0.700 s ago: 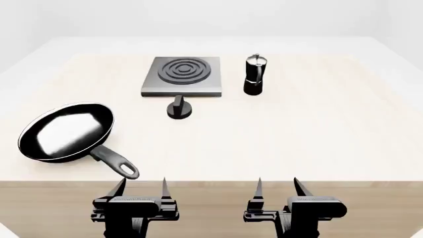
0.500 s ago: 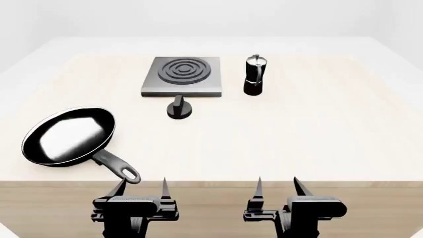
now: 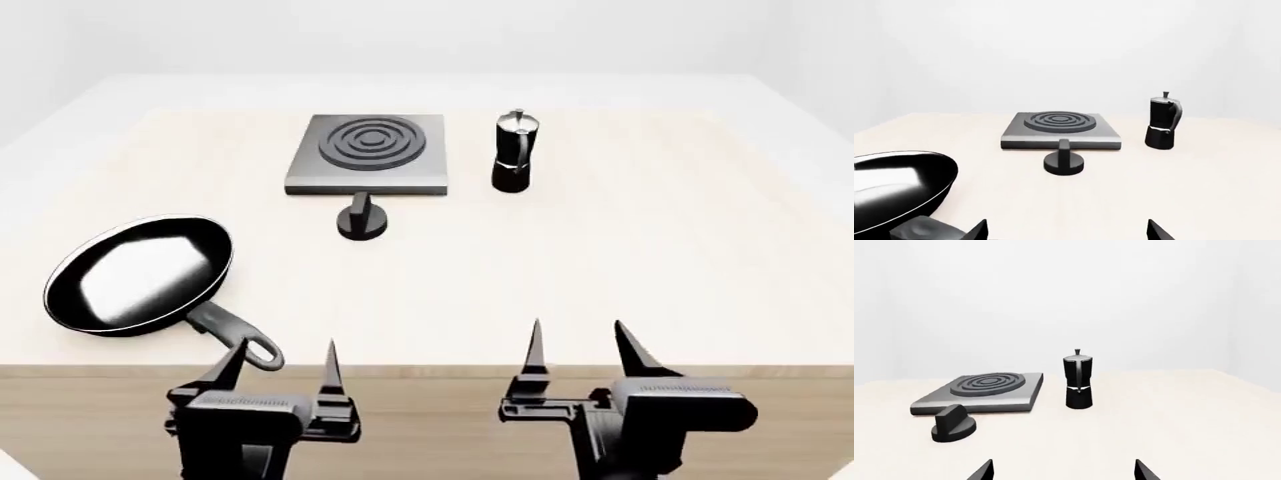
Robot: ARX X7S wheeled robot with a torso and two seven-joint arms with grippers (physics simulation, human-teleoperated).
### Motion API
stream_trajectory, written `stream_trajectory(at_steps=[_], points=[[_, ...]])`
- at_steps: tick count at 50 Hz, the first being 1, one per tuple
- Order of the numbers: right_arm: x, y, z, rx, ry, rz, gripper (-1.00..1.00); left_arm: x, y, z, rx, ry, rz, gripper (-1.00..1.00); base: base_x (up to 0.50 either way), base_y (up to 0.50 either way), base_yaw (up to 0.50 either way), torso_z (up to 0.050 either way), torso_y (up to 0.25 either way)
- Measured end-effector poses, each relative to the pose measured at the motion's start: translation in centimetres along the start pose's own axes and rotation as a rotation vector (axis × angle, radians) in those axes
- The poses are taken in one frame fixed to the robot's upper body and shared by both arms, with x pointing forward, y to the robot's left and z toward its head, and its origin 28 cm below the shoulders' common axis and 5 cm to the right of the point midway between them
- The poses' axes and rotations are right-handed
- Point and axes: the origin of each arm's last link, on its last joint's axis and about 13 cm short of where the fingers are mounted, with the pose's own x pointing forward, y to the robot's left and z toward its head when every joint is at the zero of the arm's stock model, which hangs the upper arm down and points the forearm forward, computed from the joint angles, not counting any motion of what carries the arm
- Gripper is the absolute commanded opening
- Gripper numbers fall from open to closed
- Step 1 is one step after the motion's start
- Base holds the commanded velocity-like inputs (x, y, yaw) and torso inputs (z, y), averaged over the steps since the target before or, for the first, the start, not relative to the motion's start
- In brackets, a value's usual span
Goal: Turn on the stove and put the moka pot on it.
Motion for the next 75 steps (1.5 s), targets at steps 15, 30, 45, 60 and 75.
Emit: stream_trajectory(at_steps=[15,30,45,60,75], points=[[-1.4,0.6,5.9,0.034,-0.175,0.032,1.00,-2.0,-0.7,4.3,0.001,-0.139,-0.030,1.00,0.00,0.00,0.00,0.000,0.000],[-2.3,0.7,8.3,0.039,-0.246,0.040,1.00,-3.3,-1.0,6.4,-0.003,-0.203,-0.047,1.00,0.00,0.00,0.00,0.000,0.000],[-2.5,0.6,8.8,0.054,-0.259,0.039,1.00,-3.6,-1.1,6.8,-0.006,-0.213,-0.055,1.00,0.50,0.00,0.00,0.000,0.000],[-2.6,0.6,8.9,0.065,-0.259,0.044,1.00,-3.7,-1.1,6.9,-0.006,-0.212,-0.059,1.00,0.50,0.00,0.00,0.000,0.000],[-2.6,0.6,8.9,0.074,-0.257,0.045,1.00,-3.7,-1.1,6.8,-0.005,-0.207,-0.062,1.00,0.50,0.00,0.00,0.000,0.001]])
